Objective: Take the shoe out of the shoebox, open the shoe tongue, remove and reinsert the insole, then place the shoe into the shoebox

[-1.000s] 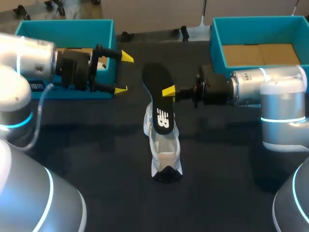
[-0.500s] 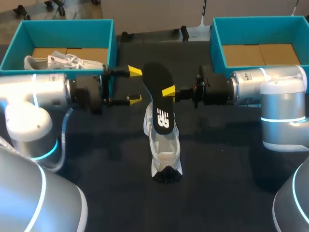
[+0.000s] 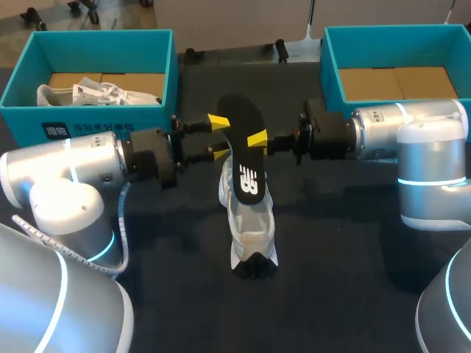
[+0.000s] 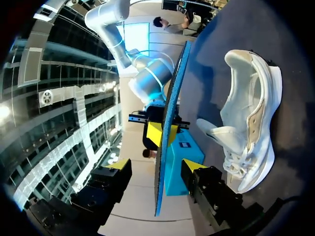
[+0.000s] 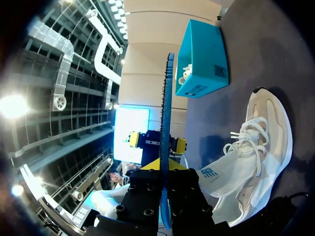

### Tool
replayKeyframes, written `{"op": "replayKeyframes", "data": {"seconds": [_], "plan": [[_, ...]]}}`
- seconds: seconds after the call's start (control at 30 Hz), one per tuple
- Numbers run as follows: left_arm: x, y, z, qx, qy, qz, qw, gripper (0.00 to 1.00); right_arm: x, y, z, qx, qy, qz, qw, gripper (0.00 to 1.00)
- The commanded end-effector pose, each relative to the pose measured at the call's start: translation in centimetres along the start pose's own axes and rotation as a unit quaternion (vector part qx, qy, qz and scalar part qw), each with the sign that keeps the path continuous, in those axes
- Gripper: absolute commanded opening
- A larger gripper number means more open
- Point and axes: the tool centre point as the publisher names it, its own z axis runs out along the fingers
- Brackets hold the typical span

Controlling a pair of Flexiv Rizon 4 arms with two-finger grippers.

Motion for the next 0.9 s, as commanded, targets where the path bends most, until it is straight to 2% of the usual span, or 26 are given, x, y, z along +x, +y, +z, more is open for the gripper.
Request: {"op": "replayKeyframes", "data": {"seconds": [0.03,0.1,0.27,0.47,0.63,0.9], "plan": [[0.0,0.6,1.1,0.001,-0.001,0.0,1.0,0.67,0.0,-0.1,0.1,-0.001,0.0,0.0,1.0,0.0],[-0.1,0.7,1.4,0.001,-0.001,0.001,1.0,0.65,0.0,-0.1,0.1,-0.001,0.0,0.0,1.0,0.0],[-0.3,1.1,2.2,-0.002,-0.001,0.008,1.0,0.44,0.0,-0.1,0.1,-0.001,0.0,0.0,1.0,0.0],[-0.1,1.0,2.8,0.003,0.005,0.013,1.0,0.42,0.0,-0.1,0.1,-0.001,0.0,0.0,1.0,0.0],[0.3,0.9,3.2,0.005,0.012,0.018,1.0,0.28,0.0,-0.1,0.1,-0.001,0.0,0.0,1.0,0.0],[0.3,1.0,3.3,0.001,0.014,0.022,1.0,0.19,0.0,-0.1,0.1,-0.001,0.0,0.0,1.0,0.0]]}}
